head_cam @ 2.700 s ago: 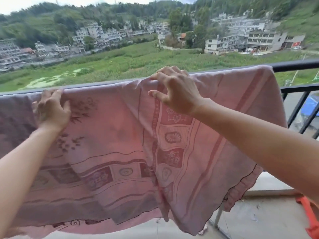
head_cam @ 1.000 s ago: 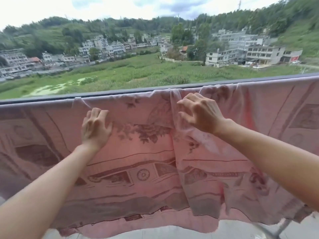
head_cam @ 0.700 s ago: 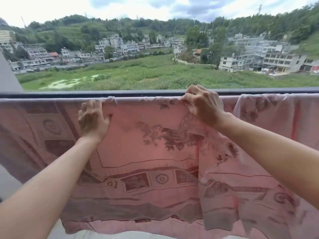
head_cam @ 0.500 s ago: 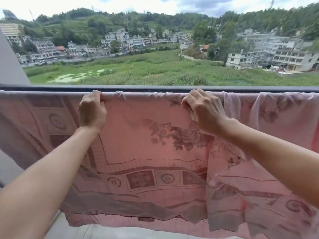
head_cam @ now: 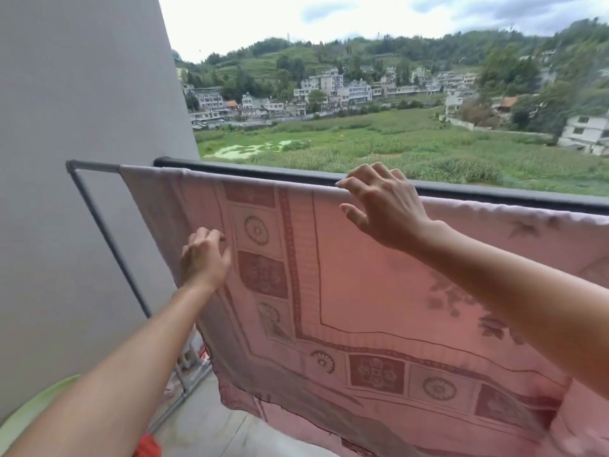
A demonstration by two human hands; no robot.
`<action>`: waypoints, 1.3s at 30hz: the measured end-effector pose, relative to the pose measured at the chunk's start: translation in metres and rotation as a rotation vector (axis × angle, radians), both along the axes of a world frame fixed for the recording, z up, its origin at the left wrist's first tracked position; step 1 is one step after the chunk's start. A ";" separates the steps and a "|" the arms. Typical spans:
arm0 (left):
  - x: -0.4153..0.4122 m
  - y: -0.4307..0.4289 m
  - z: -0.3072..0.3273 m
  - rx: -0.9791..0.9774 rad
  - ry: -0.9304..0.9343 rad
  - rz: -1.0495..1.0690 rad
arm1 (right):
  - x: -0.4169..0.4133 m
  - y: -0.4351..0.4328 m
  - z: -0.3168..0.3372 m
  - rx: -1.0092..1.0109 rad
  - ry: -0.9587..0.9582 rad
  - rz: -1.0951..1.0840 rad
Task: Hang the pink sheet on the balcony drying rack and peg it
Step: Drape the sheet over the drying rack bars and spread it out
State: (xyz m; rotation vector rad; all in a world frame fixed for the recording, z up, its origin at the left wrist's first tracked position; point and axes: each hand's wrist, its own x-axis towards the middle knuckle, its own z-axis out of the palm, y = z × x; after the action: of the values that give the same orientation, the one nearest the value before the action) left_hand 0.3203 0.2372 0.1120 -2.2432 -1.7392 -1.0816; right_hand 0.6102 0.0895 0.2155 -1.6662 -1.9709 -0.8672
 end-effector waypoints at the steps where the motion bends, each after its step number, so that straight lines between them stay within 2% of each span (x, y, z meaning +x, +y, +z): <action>1: -0.019 0.004 0.000 -0.014 -0.001 0.024 | -0.014 0.012 0.003 -0.027 0.009 0.004; 7: -0.115 0.033 -0.002 -0.168 -0.018 0.086 | -0.077 0.068 0.007 -0.087 0.088 -0.052; 13: -0.171 0.048 -0.001 -0.357 -0.096 0.106 | -0.115 0.103 0.007 -0.143 0.141 -0.081; 16: -0.180 0.059 -0.002 -0.406 -0.186 0.078 | -0.125 0.117 0.011 -0.136 0.149 -0.073; 21: -0.150 0.081 0.003 -0.450 -0.426 -0.010 | -0.124 0.143 0.014 -0.159 0.132 -0.038; 28: -0.091 0.144 0.055 -0.337 -0.681 -0.131 | -0.124 0.177 0.022 -0.150 0.194 0.059; 33: -0.054 0.163 0.067 -0.225 -0.888 -0.143 | -0.101 0.149 0.017 -0.024 0.231 0.091; 39: -0.042 0.148 0.084 -0.117 -0.989 -0.303 | -0.088 0.106 0.017 0.117 0.323 -0.007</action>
State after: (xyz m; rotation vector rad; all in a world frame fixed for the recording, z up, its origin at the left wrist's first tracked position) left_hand 0.2787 0.3847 0.1959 -2.2275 -1.7330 -2.5275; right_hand 0.5223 0.1955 0.2329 -1.6301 -1.6660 -0.6542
